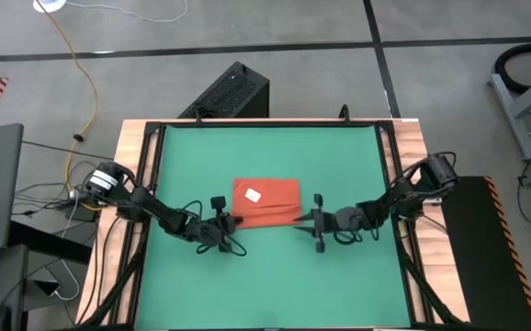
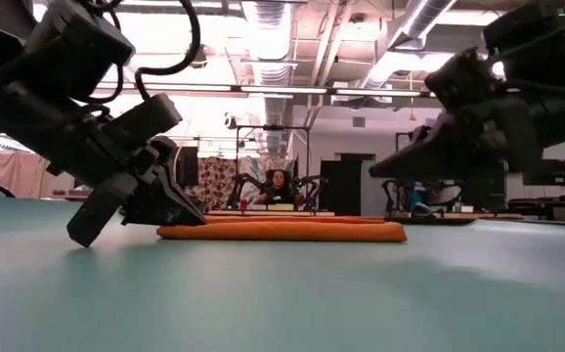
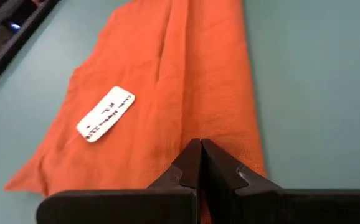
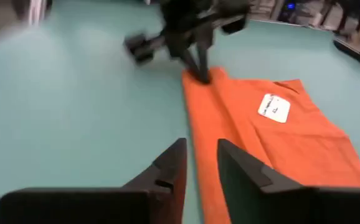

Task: Roll towel
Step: Roll the orange towel

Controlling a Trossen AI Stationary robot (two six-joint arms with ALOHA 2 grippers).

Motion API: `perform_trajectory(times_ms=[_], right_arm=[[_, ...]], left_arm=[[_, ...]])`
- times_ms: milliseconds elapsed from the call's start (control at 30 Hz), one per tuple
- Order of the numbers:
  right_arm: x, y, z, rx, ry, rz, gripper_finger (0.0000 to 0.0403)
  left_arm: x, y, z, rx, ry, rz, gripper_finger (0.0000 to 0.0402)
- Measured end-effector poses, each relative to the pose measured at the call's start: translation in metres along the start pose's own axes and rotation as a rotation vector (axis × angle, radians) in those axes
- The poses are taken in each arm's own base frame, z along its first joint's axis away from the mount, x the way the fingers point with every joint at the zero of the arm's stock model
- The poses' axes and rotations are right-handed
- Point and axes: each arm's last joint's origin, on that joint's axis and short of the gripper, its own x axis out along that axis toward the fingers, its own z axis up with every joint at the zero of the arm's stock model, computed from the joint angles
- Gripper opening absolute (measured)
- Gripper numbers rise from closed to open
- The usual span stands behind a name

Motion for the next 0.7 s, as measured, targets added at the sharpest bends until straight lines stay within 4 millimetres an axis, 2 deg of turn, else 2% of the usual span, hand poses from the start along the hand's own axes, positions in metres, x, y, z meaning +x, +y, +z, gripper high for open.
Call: perform_trajectory(times_ms=[233,333,467,700], right_arm=[[0.023,-0.001,0.002,-0.178,0.213,0.04,0.0215],[0.031,-0.005,0.007,-0.241,0.245,0.026,0.0244],[0.032,-0.012,0.005,-0.281,0.277,0.007,0.025],[0.032,-0.023,-0.015,-0.218,0.387,-0.003,0.0245]], left_arm=[[0.01,0.013,-0.002,0.012,0.036,-0.045,0.0],[0.014,0.018,-0.003,0.007,0.046,-0.042,0.0],[0.017,0.023,-0.004,0.009,0.065,-0.048,0.0],[0.02,0.027,-0.006,0.027,0.078,-0.054,0.0]])
